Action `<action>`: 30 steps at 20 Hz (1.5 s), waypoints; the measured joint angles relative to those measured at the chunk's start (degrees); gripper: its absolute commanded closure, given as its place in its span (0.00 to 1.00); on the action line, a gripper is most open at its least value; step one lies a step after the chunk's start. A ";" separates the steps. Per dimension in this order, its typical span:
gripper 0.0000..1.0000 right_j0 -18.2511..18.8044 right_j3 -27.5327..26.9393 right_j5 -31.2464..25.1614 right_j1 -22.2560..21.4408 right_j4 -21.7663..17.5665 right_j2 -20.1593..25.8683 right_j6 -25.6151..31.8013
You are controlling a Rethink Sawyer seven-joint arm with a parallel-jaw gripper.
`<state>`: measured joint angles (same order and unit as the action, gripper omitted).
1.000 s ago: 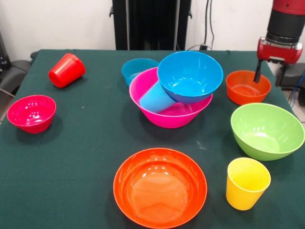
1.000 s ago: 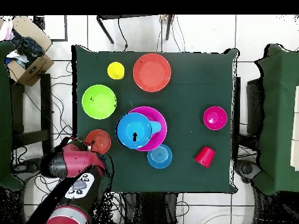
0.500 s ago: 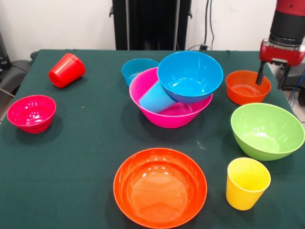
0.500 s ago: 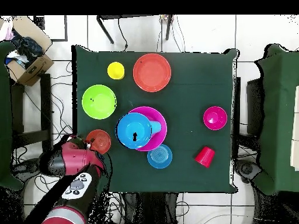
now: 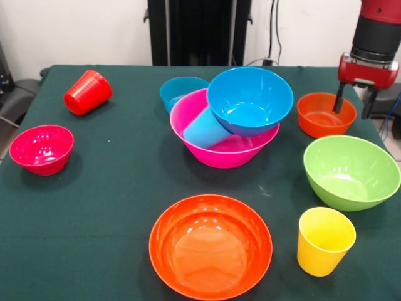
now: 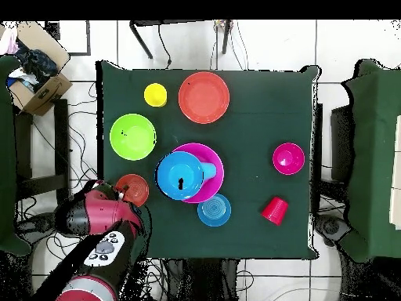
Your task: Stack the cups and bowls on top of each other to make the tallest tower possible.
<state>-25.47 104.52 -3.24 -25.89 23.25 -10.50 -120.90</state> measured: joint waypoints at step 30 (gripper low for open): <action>1.00 -0.27 0.06 0.87 3.94 0.20 -0.11 0.00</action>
<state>-25.75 104.58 -2.37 -21.95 23.45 -10.61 -120.90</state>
